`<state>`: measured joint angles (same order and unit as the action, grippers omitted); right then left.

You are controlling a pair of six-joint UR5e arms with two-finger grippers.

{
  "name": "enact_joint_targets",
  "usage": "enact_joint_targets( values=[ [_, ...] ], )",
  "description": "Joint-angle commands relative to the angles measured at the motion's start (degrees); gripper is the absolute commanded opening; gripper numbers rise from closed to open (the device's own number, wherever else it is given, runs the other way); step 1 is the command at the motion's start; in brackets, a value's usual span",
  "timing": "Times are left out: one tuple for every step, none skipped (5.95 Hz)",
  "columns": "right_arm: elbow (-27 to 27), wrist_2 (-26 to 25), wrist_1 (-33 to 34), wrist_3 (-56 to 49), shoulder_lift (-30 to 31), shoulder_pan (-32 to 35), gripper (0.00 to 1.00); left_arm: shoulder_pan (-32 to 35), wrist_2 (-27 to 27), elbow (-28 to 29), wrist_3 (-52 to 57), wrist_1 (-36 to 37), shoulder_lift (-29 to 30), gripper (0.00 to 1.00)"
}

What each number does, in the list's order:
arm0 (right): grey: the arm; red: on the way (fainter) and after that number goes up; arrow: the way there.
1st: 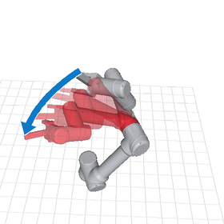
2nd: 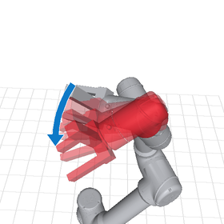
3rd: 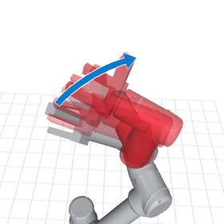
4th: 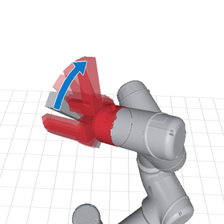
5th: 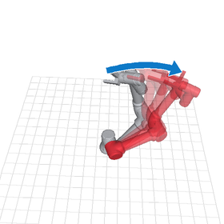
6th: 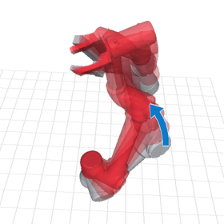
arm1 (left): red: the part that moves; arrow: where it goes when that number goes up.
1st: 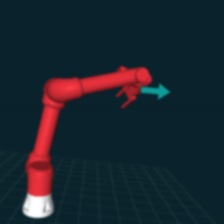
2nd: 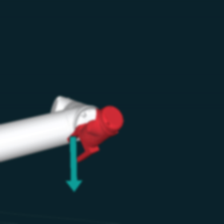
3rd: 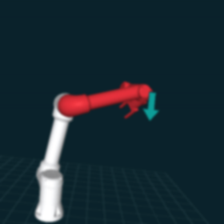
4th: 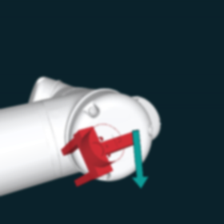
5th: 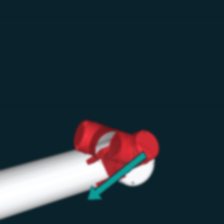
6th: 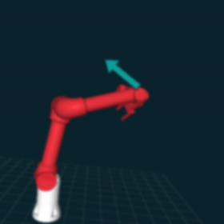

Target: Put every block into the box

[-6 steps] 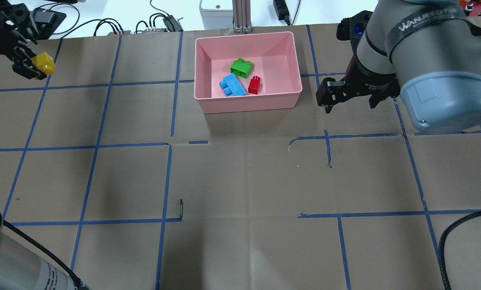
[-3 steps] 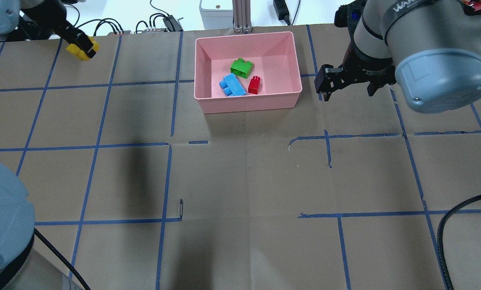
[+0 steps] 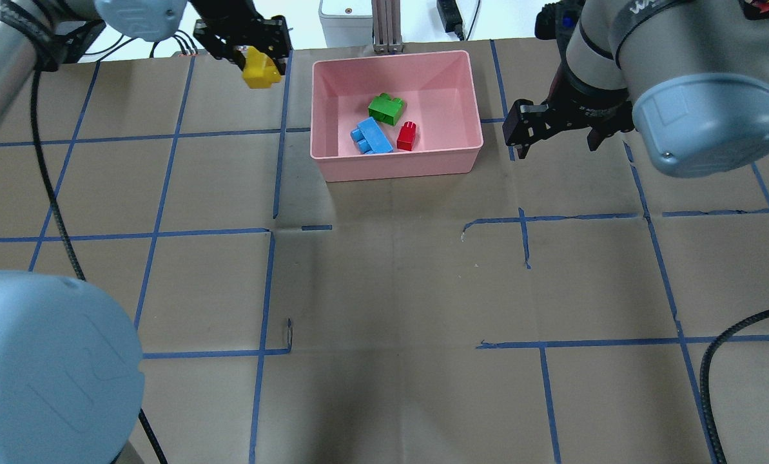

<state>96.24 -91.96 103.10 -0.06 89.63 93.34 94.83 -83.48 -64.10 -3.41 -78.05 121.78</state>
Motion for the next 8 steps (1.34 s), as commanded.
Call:
enact_joint_targets(
  values=[
    [-0.09,0.11,0.0,-0.03,0.02,0.0,1.0,6.14,0.16,3.44,-10.37,2.8,7.9,0.22],
    [-0.09,0.11,0.08,-0.03,0.02,0.0,1.0,7.55,0.07,3.02,-14.13,6.73,10.56,0.25],
    [-0.09,0.11,0.09,0.06,-0.07,0.0,1.0,8.7,-0.8,2.93,-15.13,7.9,11.97,0.49],
    [-0.09,0.11,0.0,-0.03,-0.33,0.0,1.0,8.88,-1.42,3.27,-16.35,8.78,12.08,0.98],
    [-0.09,0.11,0.0,-0.03,-0.42,0.09,1.0,8.8,-1.42,3.54,-18.28,8.79,11.03,0.99],
    [-0.09,0.11,0.08,-0.03,-0.42,0.09,1.0,8.62,-1.51,3.72,-18.3,8.35,8.76,0.99],
    [-0.09,0.2,0.09,-0.03,-0.42,0.09,1.0,7.75,-1.51,2.76,-17.69,7.05,5.08,0.99],
    [-0.09,0.2,0.09,-0.03,-0.42,0.09,1.0,4.78,-1.42,2.23,-16.9,2.25,1.48,0.99]
  ],
)
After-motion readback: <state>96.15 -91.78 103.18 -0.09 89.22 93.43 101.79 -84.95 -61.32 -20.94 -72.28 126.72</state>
